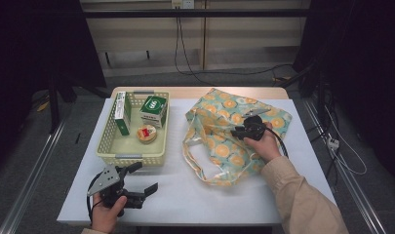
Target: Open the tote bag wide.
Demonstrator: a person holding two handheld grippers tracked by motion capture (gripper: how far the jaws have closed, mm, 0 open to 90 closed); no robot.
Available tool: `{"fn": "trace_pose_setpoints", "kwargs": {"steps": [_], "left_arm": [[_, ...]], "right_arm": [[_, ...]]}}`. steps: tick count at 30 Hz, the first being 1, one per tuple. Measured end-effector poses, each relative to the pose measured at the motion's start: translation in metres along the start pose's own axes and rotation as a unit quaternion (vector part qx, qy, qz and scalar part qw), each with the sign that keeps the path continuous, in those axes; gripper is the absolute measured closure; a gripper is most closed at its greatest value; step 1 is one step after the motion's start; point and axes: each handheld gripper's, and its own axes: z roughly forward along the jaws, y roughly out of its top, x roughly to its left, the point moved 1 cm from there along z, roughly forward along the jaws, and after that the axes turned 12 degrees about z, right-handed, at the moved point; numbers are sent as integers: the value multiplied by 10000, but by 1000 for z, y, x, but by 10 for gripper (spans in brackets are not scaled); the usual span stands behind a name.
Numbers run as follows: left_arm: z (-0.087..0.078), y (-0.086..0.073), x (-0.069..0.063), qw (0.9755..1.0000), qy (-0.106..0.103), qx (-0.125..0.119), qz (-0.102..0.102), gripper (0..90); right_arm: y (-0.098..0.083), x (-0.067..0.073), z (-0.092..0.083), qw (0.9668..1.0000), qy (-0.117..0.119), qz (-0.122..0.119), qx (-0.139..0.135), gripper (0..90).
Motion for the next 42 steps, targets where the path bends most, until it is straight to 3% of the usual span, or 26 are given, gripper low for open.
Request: {"fn": "trace_pose_setpoints", "kwargs": {"steps": [5,11,14,17,21,26,42], "left_arm": [[0,0,0,10000,-1,10,9,59],[0,0,0,10000,-9,12,-13,59],[1,-1,0,10000,-10,21,-5,60],[1,0,-1,10000,-11,27,4,60],[1,0,-1,10000,-10,28,0,60],[0,0,0,10000,-6,22,-2,60],[0,1,0,10000,7,4,12,60]], "right_arm": [[-5,7,4,9999,149,-13,54,518],[-8,13,4,9994,300,-89,135,291],[-12,18,5,9987,245,-415,165,232],[-14,21,4,9980,158,-569,206,222],[-13,19,3,9983,111,-543,199,307],[-13,12,-1,9986,70,-512,131,508],[-5,10,1,9985,-58,-475,263,823]]}}
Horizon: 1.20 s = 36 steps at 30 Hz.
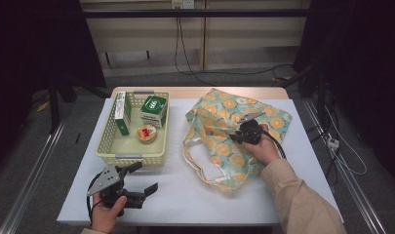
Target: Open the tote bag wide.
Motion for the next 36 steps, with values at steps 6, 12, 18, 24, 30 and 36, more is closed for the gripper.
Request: {"fn": "trace_pose_setpoints", "kwargs": {"steps": [6,12,18,24,30,36], "left_arm": [[-2,0,0,10000,27,-4,0,60],[-2,1,0,10000,34,-23,10,59],[-2,1,1,10000,31,-26,1,60],[-1,1,1,10000,18,-49,3,60],[-1,2,0,10000,27,-70,9,60],[-2,2,1,10000,34,-79,10,60]], "right_arm": [[0,-1,0,10000,-81,7,-42,877],[0,-1,-1,9998,-22,174,-33,889],[3,-1,-7,9997,31,242,-89,891],[7,-2,-15,9991,116,343,-219,891],[15,-2,-23,9987,156,378,-314,892],[25,-1,-31,9987,53,328,-390,893]]}}
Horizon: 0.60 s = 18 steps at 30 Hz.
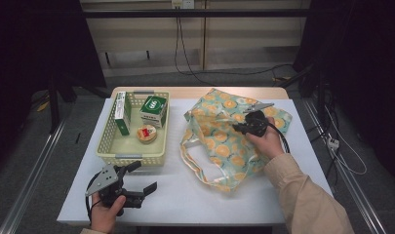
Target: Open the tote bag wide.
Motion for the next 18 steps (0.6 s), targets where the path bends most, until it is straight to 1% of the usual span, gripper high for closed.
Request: {"fn": "trace_pose_setpoints", "kwargs": {"steps": [4,5,7,10,14,18], "left_arm": [[1,-1,-1,10000,-14,0,-19,60],[1,-1,-1,10000,-23,17,-20,60],[1,-1,-1,10000,-23,17,-28,60],[1,0,-1,10000,-21,11,-6,60],[2,-1,-1,10000,-28,34,-11,60],[2,0,-2,10000,-44,19,-11,60]], "right_arm": [[4,-2,-3,10000,-18,59,-47,893],[4,-2,-3,10000,-25,29,-27,893],[6,-3,-5,10000,-23,48,-52,893],[10,-4,-8,9999,-18,85,-100,893],[16,-2,-12,9999,-10,55,-115,893],[21,-1,-14,9999,-55,11,-118,893]]}}
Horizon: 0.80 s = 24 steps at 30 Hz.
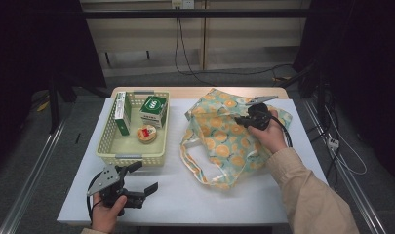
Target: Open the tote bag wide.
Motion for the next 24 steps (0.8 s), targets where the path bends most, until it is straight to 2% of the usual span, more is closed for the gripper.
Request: {"fn": "trace_pose_setpoints", "kwargs": {"steps": [5,10,24], "left_arm": [[-1,0,0,10000,19,2,3,60],[-1,1,1,10000,51,10,21,62],[1,6,0,9999,46,67,81,55]], "right_arm": [[6,2,-3,10000,-34,-13,-24,893],[12,5,-4,10000,35,42,-75,892],[35,14,-19,9998,-99,-116,-113,892]]}}
